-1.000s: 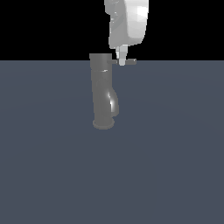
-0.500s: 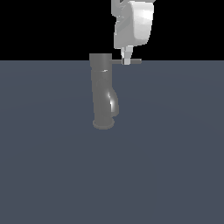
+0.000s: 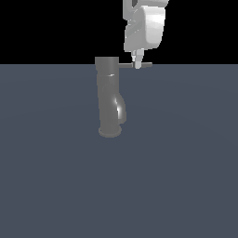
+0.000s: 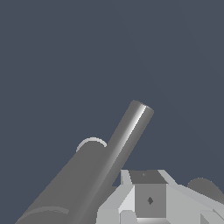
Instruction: Turn on the faucet by rotating a designated handle.
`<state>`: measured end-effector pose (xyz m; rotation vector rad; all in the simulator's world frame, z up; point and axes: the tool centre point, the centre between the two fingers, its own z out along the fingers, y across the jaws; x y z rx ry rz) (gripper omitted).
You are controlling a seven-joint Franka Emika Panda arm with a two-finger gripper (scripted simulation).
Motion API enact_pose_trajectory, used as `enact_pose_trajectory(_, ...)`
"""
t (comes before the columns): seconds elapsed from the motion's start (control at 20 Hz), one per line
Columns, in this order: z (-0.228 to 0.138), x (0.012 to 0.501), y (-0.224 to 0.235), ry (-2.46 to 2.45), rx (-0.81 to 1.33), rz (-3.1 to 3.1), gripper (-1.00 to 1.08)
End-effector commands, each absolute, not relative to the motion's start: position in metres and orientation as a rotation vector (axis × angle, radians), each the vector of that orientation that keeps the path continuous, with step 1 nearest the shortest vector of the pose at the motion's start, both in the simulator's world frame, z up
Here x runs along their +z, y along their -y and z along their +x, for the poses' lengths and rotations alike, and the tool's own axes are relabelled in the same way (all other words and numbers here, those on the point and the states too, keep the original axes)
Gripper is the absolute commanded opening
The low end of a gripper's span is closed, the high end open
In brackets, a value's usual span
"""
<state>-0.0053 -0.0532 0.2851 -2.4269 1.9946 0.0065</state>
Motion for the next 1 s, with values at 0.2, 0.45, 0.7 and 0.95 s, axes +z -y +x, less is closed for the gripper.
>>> enact_pose_trajectory(0.2,0.009,0.285,0.071,-2.014,0.000,-2.410,-1.00)
enact_pose_trajectory(0.45,0.018,0.285,0.078,-2.018,0.000,-2.407,-1.00)
enact_pose_trajectory(0.7,0.028,0.285,0.086,-2.022,0.000,-2.404,-1.00)
enact_pose_trajectory(0.95,0.036,0.285,0.092,-2.026,0.000,-2.401,-1.00)
